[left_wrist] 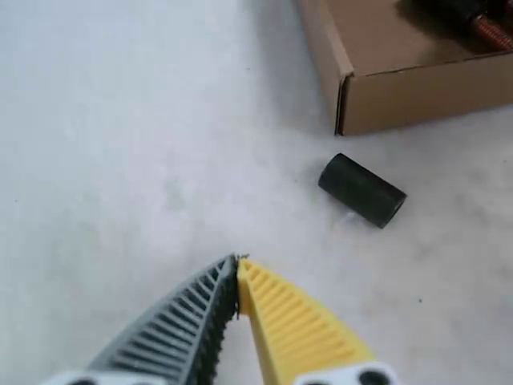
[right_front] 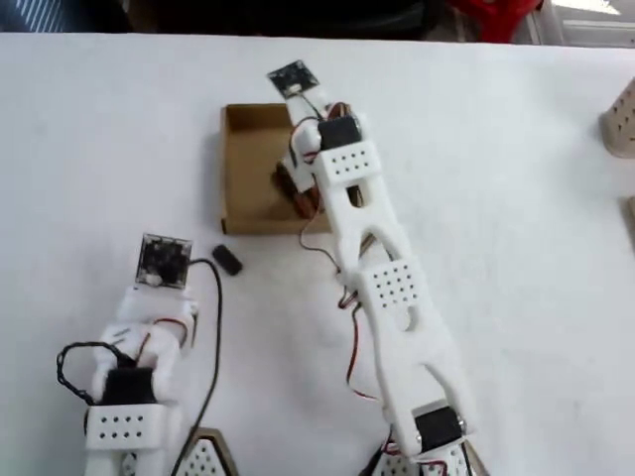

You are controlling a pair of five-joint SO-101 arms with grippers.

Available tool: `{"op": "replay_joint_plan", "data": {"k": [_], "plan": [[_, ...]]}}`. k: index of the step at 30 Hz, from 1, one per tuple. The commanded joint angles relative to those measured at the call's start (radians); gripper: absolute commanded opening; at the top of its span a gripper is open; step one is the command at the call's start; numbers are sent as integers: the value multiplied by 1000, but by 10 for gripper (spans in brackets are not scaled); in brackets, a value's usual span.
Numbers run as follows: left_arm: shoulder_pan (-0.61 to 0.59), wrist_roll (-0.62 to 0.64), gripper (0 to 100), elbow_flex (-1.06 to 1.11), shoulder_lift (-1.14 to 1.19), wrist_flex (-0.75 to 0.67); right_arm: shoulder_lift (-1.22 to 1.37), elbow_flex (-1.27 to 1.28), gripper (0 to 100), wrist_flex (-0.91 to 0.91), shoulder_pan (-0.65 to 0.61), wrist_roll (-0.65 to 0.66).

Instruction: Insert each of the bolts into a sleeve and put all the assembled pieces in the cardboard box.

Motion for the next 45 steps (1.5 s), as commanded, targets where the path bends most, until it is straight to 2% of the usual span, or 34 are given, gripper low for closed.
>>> {"op": "replay_joint_plan", "data": {"k": [1,7,11,16,22,26,31,36,40,45], "plan": [[-10,-8,24,-8,-22,-23,-64,-106,201,114,1,72],[-12,-8,24,-9,-22,-48,-139,-92,66,125,7,80],[-71,-6,24,-12,-22,-114,-255,26,53,130,7,80],[-137,-5,24,-26,-21,-158,-535,354,50,127,-12,81],[-177,-6,24,-58,-18,-126,-865,815,50,110,-150,150],[-177,-6,24,-58,-18,-121,-1053,1054,49,64,-232,110],[-189,-6,24,-89,-16,-63,-1307,1399,52,-68,-341,29],[-191,-6,24,-91,-16,-57,-1471,1729,53,-332,-455,-14],[-191,-6,24,-87,-16,-49,-1414,1850,53,-542,-461,-15],[-189,-6,24,-89,-16,-35,-1234,1811,82,-656,-460,-20]]}}
